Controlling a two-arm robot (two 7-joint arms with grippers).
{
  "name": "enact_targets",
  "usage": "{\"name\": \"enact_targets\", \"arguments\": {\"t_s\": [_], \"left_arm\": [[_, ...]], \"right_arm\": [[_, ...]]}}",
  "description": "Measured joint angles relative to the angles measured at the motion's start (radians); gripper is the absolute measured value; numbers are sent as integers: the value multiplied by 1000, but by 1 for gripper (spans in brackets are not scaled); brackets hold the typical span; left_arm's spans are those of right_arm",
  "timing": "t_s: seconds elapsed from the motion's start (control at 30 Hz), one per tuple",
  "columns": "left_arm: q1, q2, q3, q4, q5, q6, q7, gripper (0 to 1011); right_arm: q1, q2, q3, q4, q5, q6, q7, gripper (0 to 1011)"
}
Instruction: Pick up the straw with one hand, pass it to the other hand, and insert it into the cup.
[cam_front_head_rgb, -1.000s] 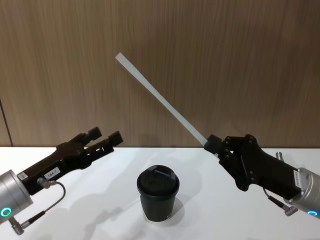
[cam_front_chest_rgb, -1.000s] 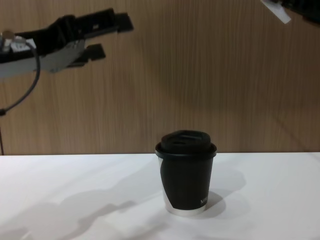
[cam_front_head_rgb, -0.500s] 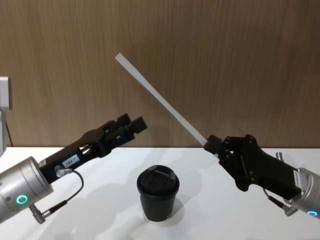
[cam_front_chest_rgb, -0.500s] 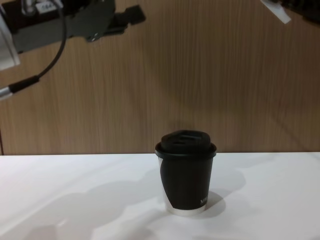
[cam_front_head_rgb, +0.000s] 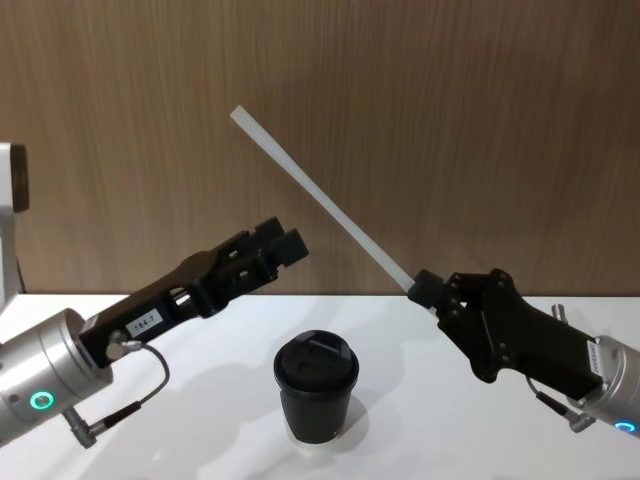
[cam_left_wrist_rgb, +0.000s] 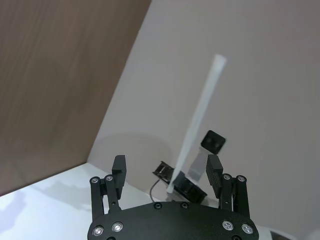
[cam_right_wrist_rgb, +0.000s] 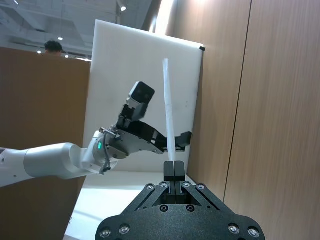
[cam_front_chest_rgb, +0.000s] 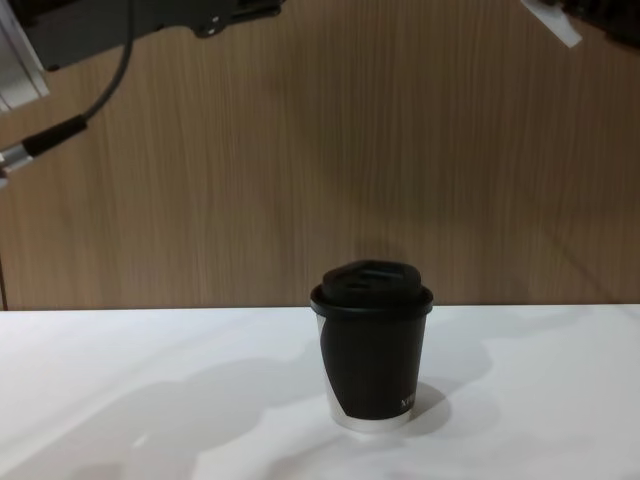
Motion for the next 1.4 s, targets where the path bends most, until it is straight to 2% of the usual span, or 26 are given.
{"name": "enact_targets", "arguments": {"t_s": [0.33, 0.6, 1.03, 1.4], "left_arm": [[2, 17, 3, -3, -13, -29, -75, 1003], [-14, 17, 22, 0, -14, -52, -119, 1002], [-53, -4, 54, 17, -6, -80, -129, 1003], [-86, -28, 80, 44, 2, -96, -113, 1003]], "right_arm": [[0, 0, 0, 0, 0, 0, 0, 5], [0, 0, 0, 0, 0, 0, 0, 5], [0, 0, 0, 0, 0, 0, 0, 5], [0, 0, 0, 0, 0, 0, 0, 5]]}}
